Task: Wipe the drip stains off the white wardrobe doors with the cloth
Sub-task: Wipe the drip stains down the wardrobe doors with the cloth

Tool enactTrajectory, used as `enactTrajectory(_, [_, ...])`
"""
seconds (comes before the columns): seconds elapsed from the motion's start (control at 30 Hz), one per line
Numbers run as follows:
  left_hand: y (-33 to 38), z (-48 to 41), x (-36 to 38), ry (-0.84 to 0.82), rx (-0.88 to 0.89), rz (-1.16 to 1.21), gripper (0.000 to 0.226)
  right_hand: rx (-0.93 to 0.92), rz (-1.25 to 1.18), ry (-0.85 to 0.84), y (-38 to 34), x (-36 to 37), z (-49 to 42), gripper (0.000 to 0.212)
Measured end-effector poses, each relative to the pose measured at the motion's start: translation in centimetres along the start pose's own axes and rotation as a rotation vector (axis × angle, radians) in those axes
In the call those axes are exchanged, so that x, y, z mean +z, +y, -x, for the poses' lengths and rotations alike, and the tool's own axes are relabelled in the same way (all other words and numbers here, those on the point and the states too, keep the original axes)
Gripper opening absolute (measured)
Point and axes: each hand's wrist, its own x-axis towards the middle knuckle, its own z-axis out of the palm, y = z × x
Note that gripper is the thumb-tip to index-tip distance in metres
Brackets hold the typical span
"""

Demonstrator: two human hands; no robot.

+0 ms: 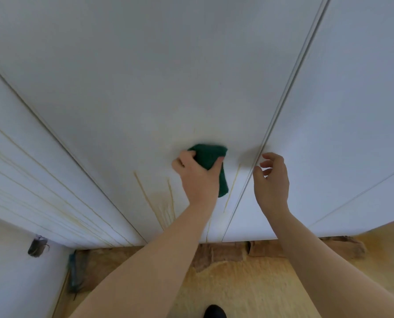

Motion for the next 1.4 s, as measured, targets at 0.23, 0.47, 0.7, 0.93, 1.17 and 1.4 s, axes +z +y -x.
enactTrajectory(0.23, [-3.5,1.1,2.5,-0.087,-0.333,-0.077,0.055,0.026,0.007,-0.096,1.1,-0.8,-0.6,0.034])
enactTrajectory(0.47, [-0.1,1.8,4.5,-0.006,-0.189,0.043,0.054,0.057,-0.029,-0.103,1.9,-1.3,-2.0,0.031])
enactTrajectory(0.7, [-1.7,2.5,5.8,-0.078,-0.285,-0.056,0.052,0.096,0.012,-0.166,3.1,-1.4,-2.4,0.031])
enactTrajectory(0.93, [-1.6,3.0,7.7,-0.12,-0.205,-0.117,0.051,0.141,-0.016,-0.136,3.4,-1.1,-2.5,0.032])
enactTrajectory(1.17, [-0.9,2.9,8.3,-0.079,-0.194,-0.054,0.051,0.169,-0.025,-0.184,3.4,-0.5,-2.6,0.027])
enactTrajectory(1.4, [-4.8,1.8,6.6,-0.115,-0.295,-0.161,0.051,0.159,0.002,-0.204,3.5,-0.3,-2.1,0.033])
